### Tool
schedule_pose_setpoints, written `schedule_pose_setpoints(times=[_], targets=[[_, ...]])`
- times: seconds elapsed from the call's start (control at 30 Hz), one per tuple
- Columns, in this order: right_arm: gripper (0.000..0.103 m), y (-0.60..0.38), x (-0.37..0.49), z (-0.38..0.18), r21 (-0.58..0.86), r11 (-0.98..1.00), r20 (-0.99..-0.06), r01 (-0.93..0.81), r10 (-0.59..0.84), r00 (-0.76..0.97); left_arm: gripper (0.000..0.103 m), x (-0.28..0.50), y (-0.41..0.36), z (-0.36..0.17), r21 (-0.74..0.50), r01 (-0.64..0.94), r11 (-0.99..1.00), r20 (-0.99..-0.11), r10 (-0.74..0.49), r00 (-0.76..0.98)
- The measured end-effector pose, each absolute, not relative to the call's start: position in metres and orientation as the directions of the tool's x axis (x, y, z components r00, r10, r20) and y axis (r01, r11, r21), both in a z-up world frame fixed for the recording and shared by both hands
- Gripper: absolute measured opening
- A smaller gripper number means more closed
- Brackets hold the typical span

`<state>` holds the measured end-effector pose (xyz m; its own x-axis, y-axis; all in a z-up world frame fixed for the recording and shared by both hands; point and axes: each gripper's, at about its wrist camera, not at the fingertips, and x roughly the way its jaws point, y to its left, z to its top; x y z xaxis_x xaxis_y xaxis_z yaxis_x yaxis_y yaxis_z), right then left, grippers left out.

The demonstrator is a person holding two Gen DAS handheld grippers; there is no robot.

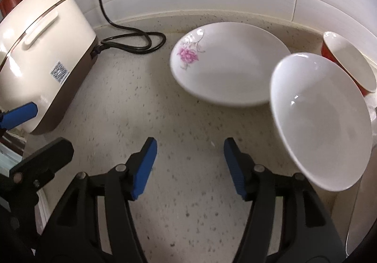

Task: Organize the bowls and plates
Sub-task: 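Move both tools toward the pink-flower plate by the wall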

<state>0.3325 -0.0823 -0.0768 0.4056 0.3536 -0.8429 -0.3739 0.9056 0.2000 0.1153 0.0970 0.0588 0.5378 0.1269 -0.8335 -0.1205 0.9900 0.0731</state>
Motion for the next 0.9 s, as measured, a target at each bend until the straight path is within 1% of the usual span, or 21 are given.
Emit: schedule_pose_setpoints(times=[0.17, 0.23, 0.3, 0.4, 0.43, 0.53, 0.73, 0.83, 0.9], targets=[[0.063, -0.099, 0.338, -0.077, 0.219, 0.937, -0.845, -0.273, 0.322, 0.428, 0.103, 0.126, 0.100, 0.054, 0.065, -0.111, 0.992, -0.841, 0.114, 0.529], [0.064, -0.110, 0.339, -0.077, 0.230, 0.947, -0.843, -0.226, 0.310, 0.439, 0.103, 0.131, 0.100, 0.052, 0.043, -0.104, 0.994, -0.848, 0.091, 0.522], [0.064, -0.121, 0.340, -0.077, 0.237, 0.953, -0.842, -0.190, 0.299, 0.448, 0.103, 0.136, 0.100, 0.050, 0.001, -0.104, 0.995, -0.857, 0.054, 0.512], [0.064, -0.134, 0.343, -0.077, 0.267, 0.954, -0.838, -0.138, 0.301, 0.455, 0.103, 0.151, 0.104, 0.047, -0.124, -0.109, 0.986, -0.866, -0.054, 0.497], [0.064, -0.137, 0.343, -0.077, 0.270, 0.955, -0.838, -0.127, 0.297, 0.457, 0.103, 0.160, 0.107, 0.045, -0.190, -0.116, 0.975, -0.864, -0.110, 0.492], [0.064, -0.145, 0.347, -0.076, 0.285, 0.954, -0.837, -0.096, 0.297, 0.461, 0.103, 0.183, 0.110, 0.043, -0.288, -0.127, 0.949, -0.848, -0.191, 0.494], [0.064, -0.158, 0.349, -0.076, 0.323, 0.945, -0.831, -0.046, 0.307, 0.464, 0.103, 0.227, 0.109, 0.032, -0.367, -0.146, 0.919, -0.835, -0.257, 0.486], [0.064, -0.164, 0.352, -0.076, 0.359, 0.933, -0.827, -0.006, 0.321, 0.462, 0.103, 0.242, 0.108, 0.026, -0.387, -0.161, 0.908, -0.832, -0.269, 0.484], [0.065, -0.164, 0.353, -0.076, 0.360, 0.932, -0.814, -0.025, 0.327, 0.480, 0.103, 0.251, 0.107, 0.025, -0.407, -0.161, 0.899, -0.824, -0.285, 0.490]])
